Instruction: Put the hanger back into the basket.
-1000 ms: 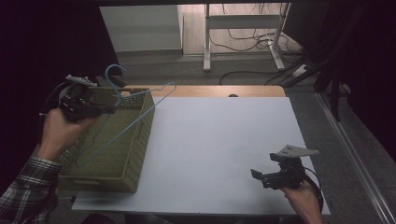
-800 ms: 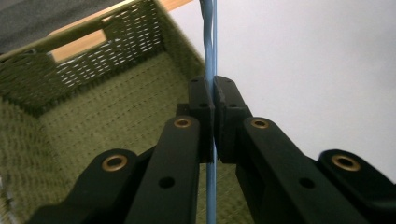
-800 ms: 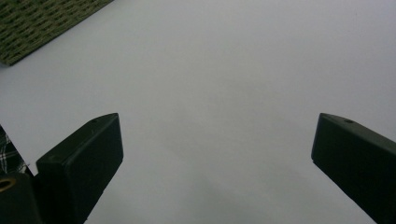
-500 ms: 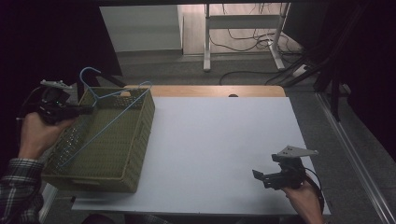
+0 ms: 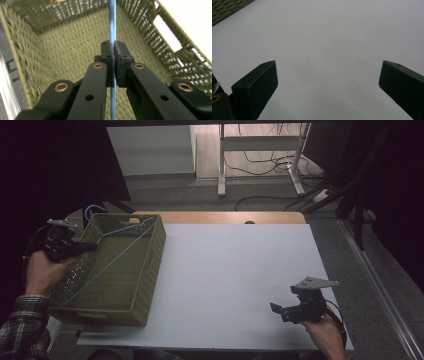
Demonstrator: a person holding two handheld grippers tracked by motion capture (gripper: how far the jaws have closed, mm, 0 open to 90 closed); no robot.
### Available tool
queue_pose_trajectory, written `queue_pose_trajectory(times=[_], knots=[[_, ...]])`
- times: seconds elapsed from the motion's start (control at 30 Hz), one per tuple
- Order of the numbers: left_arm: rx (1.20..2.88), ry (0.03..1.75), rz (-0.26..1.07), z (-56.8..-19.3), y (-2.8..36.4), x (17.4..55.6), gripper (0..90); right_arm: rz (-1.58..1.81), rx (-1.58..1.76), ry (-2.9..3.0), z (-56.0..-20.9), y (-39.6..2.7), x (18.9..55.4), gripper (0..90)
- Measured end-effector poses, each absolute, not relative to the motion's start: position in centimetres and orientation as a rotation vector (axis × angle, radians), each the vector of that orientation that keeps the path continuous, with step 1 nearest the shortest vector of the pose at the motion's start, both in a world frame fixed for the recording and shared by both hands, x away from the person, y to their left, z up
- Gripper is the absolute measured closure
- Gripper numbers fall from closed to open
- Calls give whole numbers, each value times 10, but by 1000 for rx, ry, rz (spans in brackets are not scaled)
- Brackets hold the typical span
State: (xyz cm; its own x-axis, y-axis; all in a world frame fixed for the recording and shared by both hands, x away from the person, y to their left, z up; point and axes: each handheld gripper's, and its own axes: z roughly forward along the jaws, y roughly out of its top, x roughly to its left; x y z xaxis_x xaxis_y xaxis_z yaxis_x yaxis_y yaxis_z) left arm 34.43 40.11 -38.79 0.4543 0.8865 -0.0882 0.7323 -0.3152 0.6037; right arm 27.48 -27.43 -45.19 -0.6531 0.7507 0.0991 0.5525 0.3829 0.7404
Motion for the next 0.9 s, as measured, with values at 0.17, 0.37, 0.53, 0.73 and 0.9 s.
queue_pose_trajectory(times=[0.17,0.37,0.53,0.73,0.9], knots=[[2118,1371,303,-408,404,348,879,1127,1153,2399,-453,-273,275,18],[2161,1445,279,-438,400,356,877,1146,1132,2386,-452,-273,274,17],[2188,1520,269,-454,395,362,815,1159,1131,2376,-453,-274,275,15],[2181,1557,437,-444,382,358,425,1165,1121,2367,-452,-274,274,13],[2121,1468,435,-425,371,347,238,1170,1116,2358,-451,-275,274,11]])
